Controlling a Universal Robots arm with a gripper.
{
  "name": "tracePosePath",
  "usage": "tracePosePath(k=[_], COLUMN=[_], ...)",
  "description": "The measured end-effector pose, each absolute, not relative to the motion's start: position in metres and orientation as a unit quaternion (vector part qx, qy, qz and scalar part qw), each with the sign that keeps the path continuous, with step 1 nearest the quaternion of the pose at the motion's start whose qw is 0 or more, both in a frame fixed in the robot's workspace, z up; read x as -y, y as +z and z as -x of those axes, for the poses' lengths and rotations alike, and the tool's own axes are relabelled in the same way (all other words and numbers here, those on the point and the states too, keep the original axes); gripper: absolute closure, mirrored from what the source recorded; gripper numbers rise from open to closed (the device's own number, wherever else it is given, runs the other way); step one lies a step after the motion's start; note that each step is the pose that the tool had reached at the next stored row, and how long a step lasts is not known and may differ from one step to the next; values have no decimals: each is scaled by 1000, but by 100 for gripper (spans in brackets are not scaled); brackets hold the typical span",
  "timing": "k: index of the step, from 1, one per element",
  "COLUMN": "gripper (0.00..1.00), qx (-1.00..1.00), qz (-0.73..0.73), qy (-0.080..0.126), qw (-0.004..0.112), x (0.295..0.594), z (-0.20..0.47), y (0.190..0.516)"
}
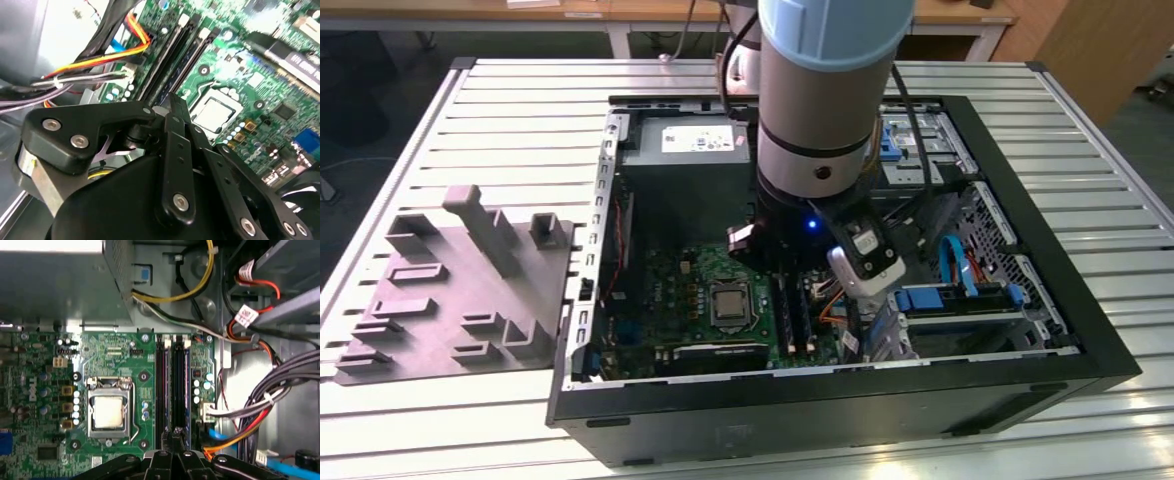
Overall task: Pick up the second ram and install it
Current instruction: 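Press down the second ram until it locks into place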
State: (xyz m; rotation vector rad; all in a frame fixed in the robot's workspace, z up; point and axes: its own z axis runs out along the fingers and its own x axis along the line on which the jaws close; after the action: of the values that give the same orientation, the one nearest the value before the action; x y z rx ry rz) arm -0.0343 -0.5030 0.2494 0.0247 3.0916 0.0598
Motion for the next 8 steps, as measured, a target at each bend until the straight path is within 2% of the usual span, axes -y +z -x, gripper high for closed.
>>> tracePosePath(k=[8], gripper=[90], qx=[-999], qz=[-8], qy=[19], qw=[25], x=[498], z=[34], y=[257])
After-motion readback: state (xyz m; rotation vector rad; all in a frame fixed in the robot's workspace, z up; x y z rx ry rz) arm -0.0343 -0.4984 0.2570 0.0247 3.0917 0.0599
